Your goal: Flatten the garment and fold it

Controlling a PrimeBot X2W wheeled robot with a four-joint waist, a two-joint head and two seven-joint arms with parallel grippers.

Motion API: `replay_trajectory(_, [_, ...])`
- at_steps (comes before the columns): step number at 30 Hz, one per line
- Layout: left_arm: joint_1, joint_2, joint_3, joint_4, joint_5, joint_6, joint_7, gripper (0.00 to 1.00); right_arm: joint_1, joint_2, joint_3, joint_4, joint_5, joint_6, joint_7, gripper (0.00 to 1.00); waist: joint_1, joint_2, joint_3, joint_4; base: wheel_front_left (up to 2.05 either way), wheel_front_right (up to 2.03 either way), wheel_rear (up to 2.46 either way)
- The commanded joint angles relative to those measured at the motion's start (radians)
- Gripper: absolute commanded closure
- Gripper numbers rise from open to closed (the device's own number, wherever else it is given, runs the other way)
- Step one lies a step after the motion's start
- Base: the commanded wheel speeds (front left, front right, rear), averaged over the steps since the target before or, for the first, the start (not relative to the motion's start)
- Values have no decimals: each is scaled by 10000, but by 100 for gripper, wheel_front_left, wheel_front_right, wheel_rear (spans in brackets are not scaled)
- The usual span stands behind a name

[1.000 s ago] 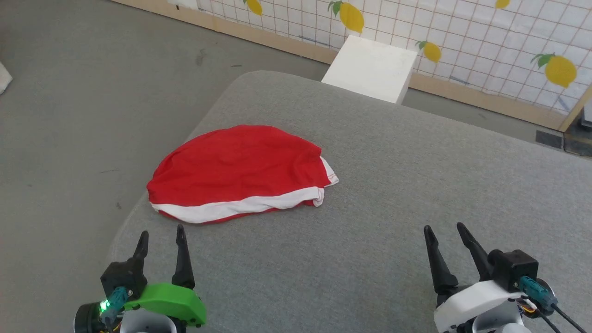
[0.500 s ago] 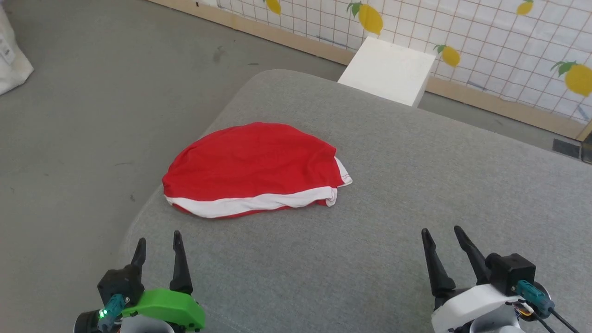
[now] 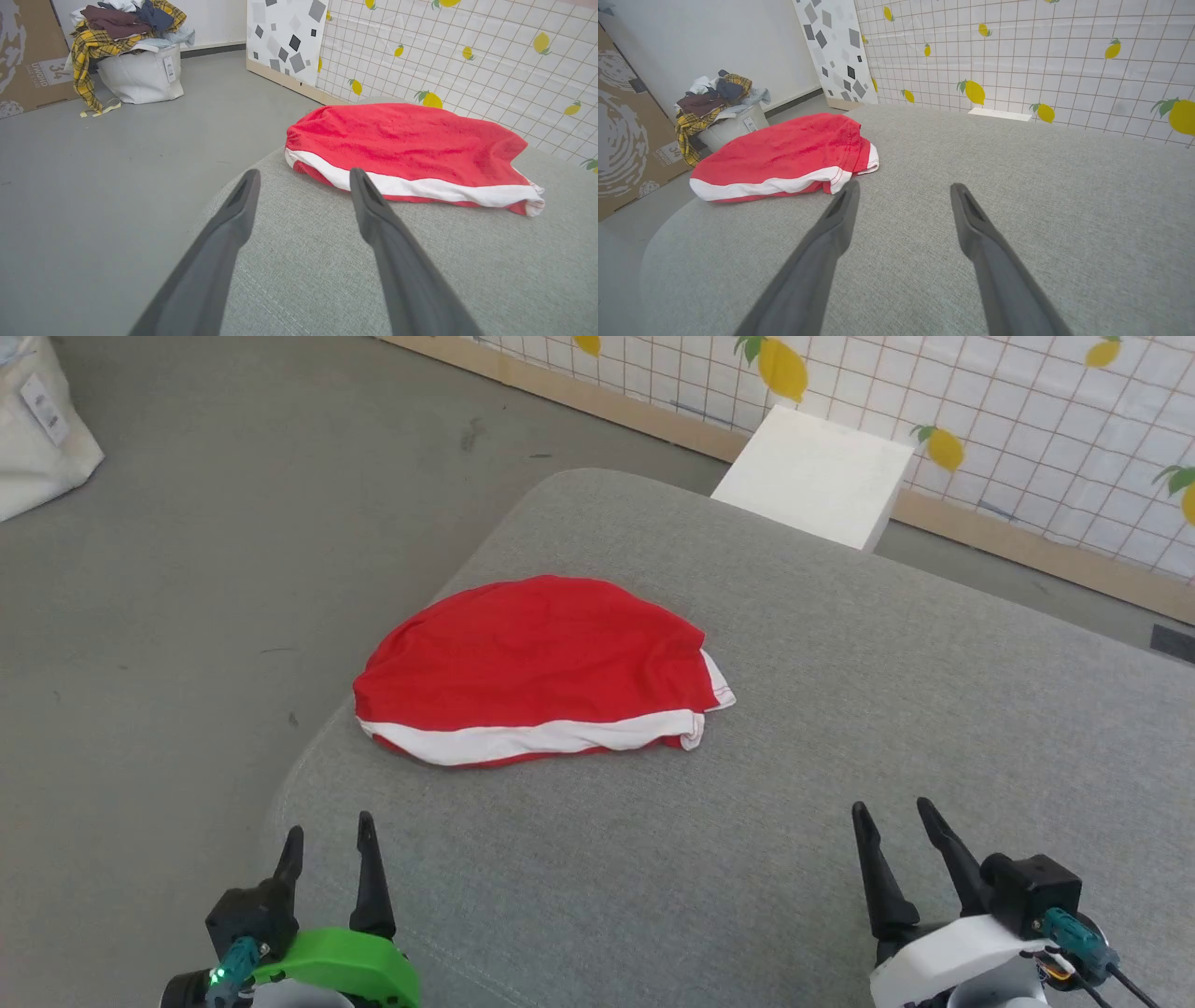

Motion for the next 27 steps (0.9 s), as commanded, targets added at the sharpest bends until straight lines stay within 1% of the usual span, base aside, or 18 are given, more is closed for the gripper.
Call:
replay_trajectory(1, [-185, 23, 12, 82, 7, -42, -91, 0, -157, 9, 25, 57, 87, -13, -99, 0, 0, 104, 28, 2, 0, 0, 0])
replay_trajectory(13, [-804, 187, 59, 170, 130, -206, -91, 0, -319, 9, -91, -88, -98, -13, -99, 0, 0, 104, 85, -384, 0, 0, 0])
replay_trajectory(17, [-1429, 331, -66, 55, 84, -438, 76, 0, -513, 9, -161, -389, -300, -13, -53, 0, 0, 104, 211, -580, 0, 0, 0])
replay_trajectory(18, [-2311, 546, -213, 292, -115, -793, 1015, 0, -739, 9, -151, -735, -495, -13, 122, 0, 0, 104, 447, -840, 0, 0, 0])
replay_trajectory(21, [-3329, 815, -316, 707, -300, -1075, 2063, 0, -966, 9, -85, -1071, -697, -13, 337, 0, 0, 104, 759, -1216, 0, 0, 0])
replay_trajectory(23, [-4183, 1004, -334, 1288, -602, -1247, 3165, 0, -1133, 9, -91, -1362, -869, -13, 525, 0, 0, 104, 1116, -1602, 0, 0, 0])
replay_trajectory(25, [-4870, 1105, -227, 2011, -946, -1240, 4352, 0, -1208, 9, -180, -1595, -1023, -13, 682, 0, 0, 104, 1436, -1932, 0, 0, 0])
replay_trajectory(27, [-5484, 1240, -62, 2736, -1210, -1038, 5587, 0, -1237, 9, -266, -1789, -1173, -13, 873, 0, 0, 104, 1820, -2302, 0, 0, 0])
